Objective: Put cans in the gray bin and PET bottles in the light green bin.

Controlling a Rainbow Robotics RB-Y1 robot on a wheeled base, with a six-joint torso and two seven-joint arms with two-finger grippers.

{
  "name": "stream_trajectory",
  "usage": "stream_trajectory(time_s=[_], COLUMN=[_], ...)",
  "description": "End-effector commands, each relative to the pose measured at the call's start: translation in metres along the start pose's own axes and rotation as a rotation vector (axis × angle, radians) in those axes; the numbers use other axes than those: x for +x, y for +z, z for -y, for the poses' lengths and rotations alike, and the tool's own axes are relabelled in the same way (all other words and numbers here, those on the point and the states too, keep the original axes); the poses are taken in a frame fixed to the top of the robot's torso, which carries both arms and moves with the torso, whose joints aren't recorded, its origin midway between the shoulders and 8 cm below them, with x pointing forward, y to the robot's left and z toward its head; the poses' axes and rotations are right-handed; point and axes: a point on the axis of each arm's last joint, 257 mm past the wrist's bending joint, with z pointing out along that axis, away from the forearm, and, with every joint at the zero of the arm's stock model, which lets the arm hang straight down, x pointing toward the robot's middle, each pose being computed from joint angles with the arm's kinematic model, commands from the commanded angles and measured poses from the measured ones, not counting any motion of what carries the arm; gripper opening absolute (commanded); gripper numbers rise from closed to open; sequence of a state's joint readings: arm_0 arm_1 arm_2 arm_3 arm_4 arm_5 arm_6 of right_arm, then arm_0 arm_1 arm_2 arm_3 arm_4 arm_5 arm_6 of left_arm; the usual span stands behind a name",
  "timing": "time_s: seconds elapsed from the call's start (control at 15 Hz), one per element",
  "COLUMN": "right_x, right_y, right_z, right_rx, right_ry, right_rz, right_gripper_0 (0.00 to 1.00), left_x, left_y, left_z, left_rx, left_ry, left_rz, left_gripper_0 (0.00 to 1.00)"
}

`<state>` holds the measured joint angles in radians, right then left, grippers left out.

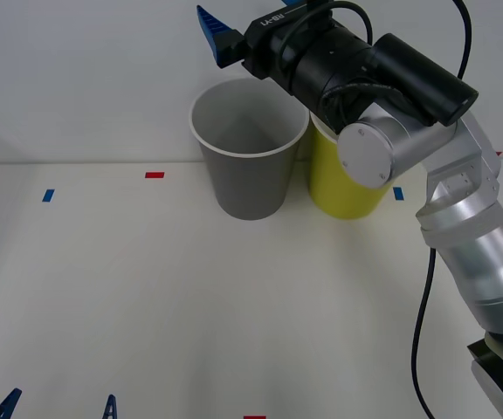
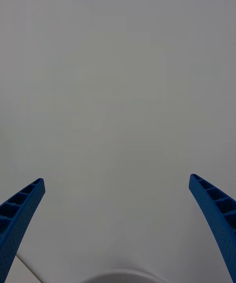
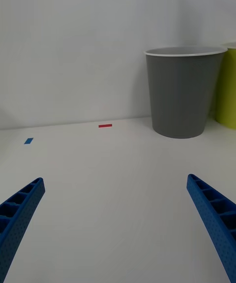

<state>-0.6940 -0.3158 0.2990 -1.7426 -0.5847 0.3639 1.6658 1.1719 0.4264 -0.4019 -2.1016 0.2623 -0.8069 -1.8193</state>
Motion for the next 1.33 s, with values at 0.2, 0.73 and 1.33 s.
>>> stream_trajectory(time_s=[0.2, 0.73, 1.33], right_x=[-0.022, 0.000, 0.074], right_y=[-0.071, -0.166, -0.269], right_z=[0.011, 0.042, 0.054], right_rx=[0.058, 0.198, 0.316], right_ry=[0.026, 0.036, 0.043], right_rz=[0.085, 0.082, -0.007], right_gripper_0=[1.00, 1.00, 1.00], left_x=[0.000, 0.000, 0.000], left_y=[0.000, 0.000, 0.000], left_z=[0.000, 0.000, 0.000], left_rx=[0.000, 0.000, 0.000], left_ry=[0.000, 0.000, 0.000], left_rz=[0.000, 0.000, 0.000], left_gripper_0=[1.00, 1.00, 1.00])
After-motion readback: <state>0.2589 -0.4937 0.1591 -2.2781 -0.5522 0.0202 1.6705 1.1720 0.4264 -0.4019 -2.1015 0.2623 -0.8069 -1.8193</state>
